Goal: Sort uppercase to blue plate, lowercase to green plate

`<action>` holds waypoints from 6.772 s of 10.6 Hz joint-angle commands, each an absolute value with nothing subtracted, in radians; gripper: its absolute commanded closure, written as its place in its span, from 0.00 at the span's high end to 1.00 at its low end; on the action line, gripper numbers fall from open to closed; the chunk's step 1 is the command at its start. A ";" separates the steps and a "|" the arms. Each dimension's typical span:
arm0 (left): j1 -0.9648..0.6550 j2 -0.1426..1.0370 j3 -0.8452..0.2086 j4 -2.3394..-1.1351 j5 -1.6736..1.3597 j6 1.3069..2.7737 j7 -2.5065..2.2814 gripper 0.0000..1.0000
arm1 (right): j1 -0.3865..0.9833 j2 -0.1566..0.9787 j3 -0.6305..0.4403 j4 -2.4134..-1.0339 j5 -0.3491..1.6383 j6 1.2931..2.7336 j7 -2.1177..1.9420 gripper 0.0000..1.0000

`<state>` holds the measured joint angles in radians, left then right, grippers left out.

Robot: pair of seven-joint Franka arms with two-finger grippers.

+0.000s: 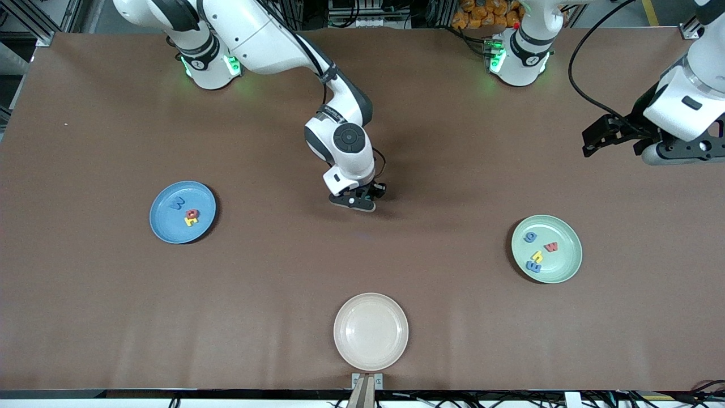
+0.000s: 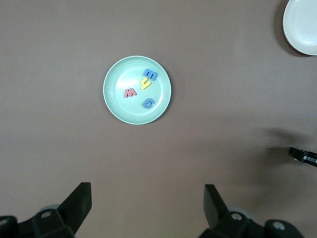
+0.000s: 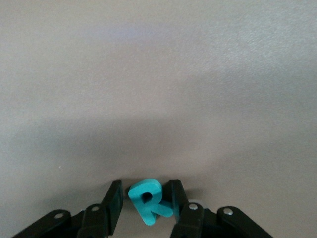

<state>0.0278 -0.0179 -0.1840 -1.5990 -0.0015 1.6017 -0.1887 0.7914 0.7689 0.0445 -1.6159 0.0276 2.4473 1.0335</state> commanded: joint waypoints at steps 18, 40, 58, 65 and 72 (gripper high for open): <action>0.037 -0.043 -0.184 -1.634 -0.020 1.614 -0.164 1.00 | 0.769 0.776 0.041 -1.628 0.025 2.464 0.885 0.31; 0.046 -0.046 -0.184 -1.637 -0.023 1.626 -0.166 1.00 | 0.246 0.572 -0.219 -1.715 0.094 1.894 -0.484 0.32; 0.046 -0.015 -0.181 -1.575 -0.012 1.629 -0.135 1.00 | 0.157 0.267 -0.212 -1.631 0.118 1.620 -0.253 1.00; 0.044 -0.015 -0.173 -1.575 0.005 1.626 -0.095 1.00 | -0.003 0.154 -0.069 -1.402 0.071 1.424 -0.090 1.00; 0.043 -0.015 -0.178 -1.575 0.008 1.624 -0.106 1.00 | -0.058 0.097 0.018 -1.419 0.058 1.430 -0.031 1.00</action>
